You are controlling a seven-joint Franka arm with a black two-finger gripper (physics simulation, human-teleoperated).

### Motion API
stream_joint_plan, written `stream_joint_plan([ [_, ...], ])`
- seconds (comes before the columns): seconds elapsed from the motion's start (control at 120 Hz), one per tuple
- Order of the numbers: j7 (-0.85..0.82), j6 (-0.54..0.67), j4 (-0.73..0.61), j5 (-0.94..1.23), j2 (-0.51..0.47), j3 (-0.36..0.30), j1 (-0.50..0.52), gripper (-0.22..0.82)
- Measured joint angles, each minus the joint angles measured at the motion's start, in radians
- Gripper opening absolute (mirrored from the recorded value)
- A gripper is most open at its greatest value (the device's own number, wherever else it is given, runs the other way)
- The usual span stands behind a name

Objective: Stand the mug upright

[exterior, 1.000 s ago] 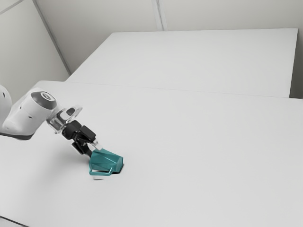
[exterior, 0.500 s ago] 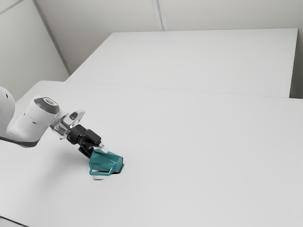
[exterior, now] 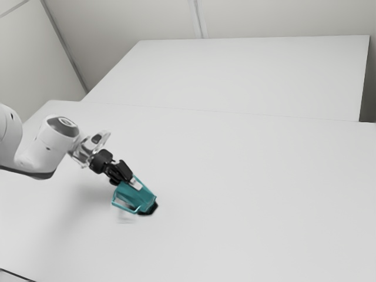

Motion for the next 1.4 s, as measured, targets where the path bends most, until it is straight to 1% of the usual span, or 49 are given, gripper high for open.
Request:
stream_joint_plan([
  [0.183,0.005,0.003,0.005,0.0,-0.002,-0.008,0.0,-0.15],
  [0.483,0.007,0.006,0.013,0.003,-0.03,-0.022,0.0,-0.17],
  [0.6,0.006,0.006,0.017,0.004,-0.052,-0.022,-0.013,-0.17],
  [0.733,0.0,0.018,0.038,0.014,-0.074,-0.022,-0.06,-0.17],
  [0.892,-0.032,0.041,0.079,0.109,-0.102,-0.023,-0.116,-0.17],
  [1.075,-0.112,0.072,0.146,0.329,-0.106,-0.023,-0.165,-0.18],
  [1.258,-0.225,0.124,0.156,0.508,-0.108,-0.023,-0.234,-0.18],
  [1.4,-0.309,0.173,0.161,0.605,-0.111,-0.024,-0.247,-0.18],
])
